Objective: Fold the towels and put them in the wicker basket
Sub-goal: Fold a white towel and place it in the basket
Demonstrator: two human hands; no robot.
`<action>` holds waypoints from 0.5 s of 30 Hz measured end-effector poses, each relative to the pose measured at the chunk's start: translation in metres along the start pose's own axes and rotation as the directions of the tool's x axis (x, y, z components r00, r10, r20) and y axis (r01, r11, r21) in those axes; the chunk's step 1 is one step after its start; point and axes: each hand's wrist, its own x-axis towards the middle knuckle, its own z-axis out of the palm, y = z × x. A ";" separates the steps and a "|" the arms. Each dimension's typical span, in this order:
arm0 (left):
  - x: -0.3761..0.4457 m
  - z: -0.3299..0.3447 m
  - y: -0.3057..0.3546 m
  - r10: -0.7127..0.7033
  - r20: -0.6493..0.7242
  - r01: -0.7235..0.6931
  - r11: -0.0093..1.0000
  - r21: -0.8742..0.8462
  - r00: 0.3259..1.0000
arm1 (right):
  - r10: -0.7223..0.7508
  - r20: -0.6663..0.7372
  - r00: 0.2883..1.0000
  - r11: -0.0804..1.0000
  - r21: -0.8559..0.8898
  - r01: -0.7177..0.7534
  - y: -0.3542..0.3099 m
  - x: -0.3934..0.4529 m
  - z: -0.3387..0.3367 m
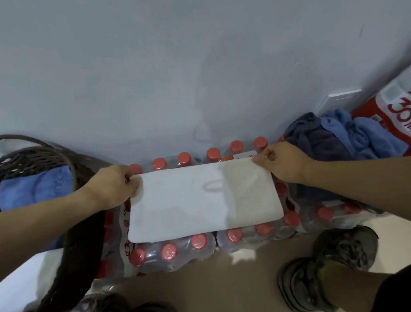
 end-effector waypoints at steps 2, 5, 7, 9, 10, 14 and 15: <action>0.002 0.009 0.000 0.001 -0.009 -0.001 1.000 0.010 1.000 | 0.033 -0.053 0.998 0.998 -0.056 -0.036 0.001 0.004 0.004; 0.004 0.014 -0.001 0.032 -0.037 -0.033 0.999 -0.033 0.999 | 0.011 -0.071 0.997 0.986 -0.167 -0.023 0.000 0.007 0.009; 0.005 0.014 -0.004 0.064 -0.050 -0.067 0.996 -0.053 0.997 | -0.017 -0.058 0.998 0.975 -0.223 0.003 -0.002 0.007 0.009; 0.005 0.014 -0.007 0.092 -0.070 -0.100 0.989 -0.107 0.993 | -0.034 -0.036 0.999 0.966 -0.256 0.024 -0.004 0.006 0.008; 0.005 0.015 -0.007 0.094 -0.076 -0.105 0.981 -0.161 0.993 | -0.044 -0.032 0.999 0.961 -0.276 0.034 -0.005 0.007 0.007; 0.005 0.014 -0.005 0.060 0.007 -0.055 0.942 -0.330 0.998 | -0.079 0.012 0.997 0.919 -0.387 0.078 -0.012 0.006 0.008; 0.006 0.010 -0.004 0.064 0.049 -0.045 0.948 -0.315 0.997 | -0.079 0.047 0.996 0.906 -0.414 0.091 -0.014 0.007 0.009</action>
